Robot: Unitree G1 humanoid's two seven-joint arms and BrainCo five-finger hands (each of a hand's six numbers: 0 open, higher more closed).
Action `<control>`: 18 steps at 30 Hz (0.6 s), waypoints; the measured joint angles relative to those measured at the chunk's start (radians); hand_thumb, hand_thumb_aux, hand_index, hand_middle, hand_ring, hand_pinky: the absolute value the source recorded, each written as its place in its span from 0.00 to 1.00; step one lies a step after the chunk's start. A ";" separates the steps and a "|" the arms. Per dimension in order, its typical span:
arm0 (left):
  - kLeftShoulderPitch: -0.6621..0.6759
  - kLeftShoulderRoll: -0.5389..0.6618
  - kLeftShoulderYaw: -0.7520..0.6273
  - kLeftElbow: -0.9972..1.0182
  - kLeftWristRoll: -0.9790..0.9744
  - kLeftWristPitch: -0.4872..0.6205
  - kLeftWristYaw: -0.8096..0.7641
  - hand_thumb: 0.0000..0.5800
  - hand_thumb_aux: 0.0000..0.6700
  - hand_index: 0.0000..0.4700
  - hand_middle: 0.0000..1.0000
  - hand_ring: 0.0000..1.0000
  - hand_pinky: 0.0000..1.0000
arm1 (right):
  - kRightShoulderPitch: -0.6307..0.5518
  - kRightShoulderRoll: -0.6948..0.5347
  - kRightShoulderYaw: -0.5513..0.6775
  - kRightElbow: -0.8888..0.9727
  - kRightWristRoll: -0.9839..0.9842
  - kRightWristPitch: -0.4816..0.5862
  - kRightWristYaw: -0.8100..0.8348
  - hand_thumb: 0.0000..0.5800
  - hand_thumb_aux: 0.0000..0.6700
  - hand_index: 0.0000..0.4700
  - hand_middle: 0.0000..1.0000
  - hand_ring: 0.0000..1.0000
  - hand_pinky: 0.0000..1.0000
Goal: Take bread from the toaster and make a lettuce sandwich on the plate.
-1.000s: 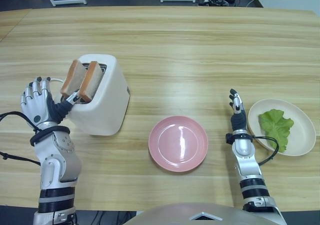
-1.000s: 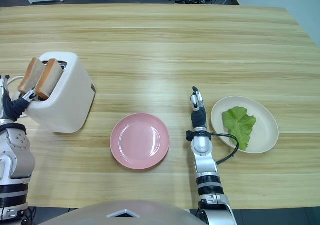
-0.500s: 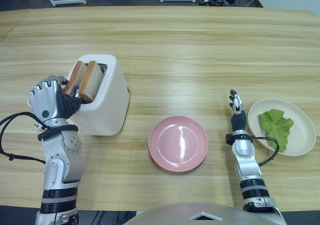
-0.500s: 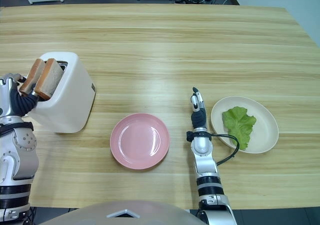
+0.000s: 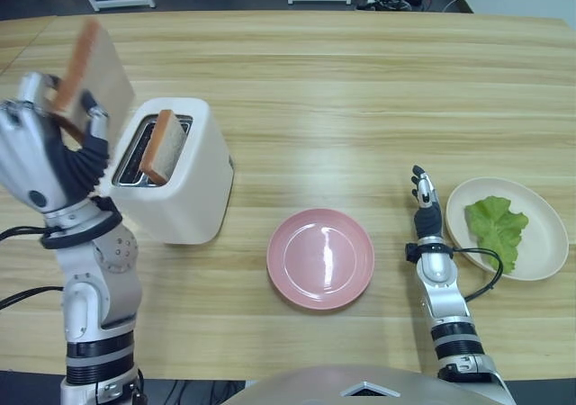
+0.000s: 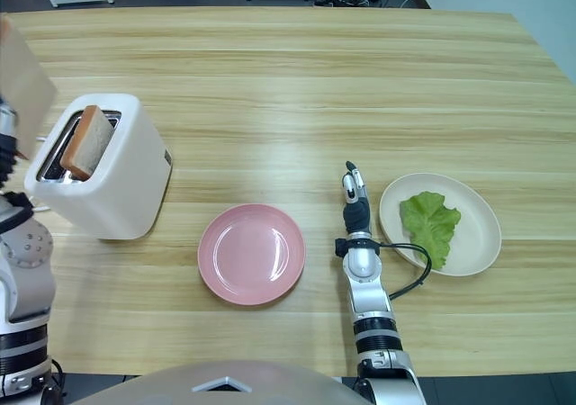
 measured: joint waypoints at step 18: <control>0.015 -0.146 -0.605 0.110 -0.974 -0.098 -0.895 1.00 1.00 1.00 1.00 1.00 1.00 | 0.000 0.000 0.000 0.003 0.000 0.007 0.005 0.00 0.00 0.00 0.00 0.00 0.00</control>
